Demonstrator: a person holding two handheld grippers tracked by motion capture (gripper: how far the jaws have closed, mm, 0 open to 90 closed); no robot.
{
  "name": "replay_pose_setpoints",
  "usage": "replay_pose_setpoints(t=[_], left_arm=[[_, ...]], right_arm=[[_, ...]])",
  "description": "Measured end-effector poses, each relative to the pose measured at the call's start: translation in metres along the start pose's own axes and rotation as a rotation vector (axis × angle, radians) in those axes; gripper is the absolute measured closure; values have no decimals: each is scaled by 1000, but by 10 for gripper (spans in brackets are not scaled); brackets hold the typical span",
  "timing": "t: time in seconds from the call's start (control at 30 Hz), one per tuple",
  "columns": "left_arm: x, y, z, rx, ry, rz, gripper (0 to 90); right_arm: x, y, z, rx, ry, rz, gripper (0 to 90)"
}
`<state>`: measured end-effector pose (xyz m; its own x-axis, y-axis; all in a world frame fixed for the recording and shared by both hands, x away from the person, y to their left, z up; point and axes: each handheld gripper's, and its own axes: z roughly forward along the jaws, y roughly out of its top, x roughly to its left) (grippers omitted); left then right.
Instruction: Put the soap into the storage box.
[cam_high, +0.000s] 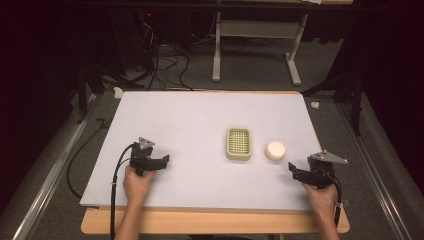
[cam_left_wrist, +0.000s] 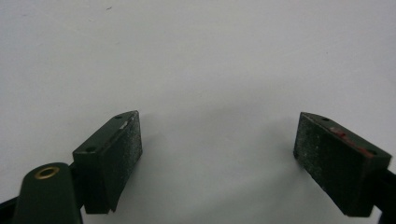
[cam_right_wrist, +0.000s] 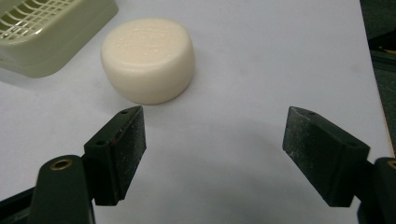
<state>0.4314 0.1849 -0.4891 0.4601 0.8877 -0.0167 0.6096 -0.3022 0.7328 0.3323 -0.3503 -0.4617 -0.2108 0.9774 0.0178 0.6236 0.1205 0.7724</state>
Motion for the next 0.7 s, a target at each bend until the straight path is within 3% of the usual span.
replay_pose_setpoints(t=[0.7], left_arm=[[0, 0, 0, 0, 0, 0, 158]], right_arm=[[22, 10, 3, -15, 55, -34, 185]])
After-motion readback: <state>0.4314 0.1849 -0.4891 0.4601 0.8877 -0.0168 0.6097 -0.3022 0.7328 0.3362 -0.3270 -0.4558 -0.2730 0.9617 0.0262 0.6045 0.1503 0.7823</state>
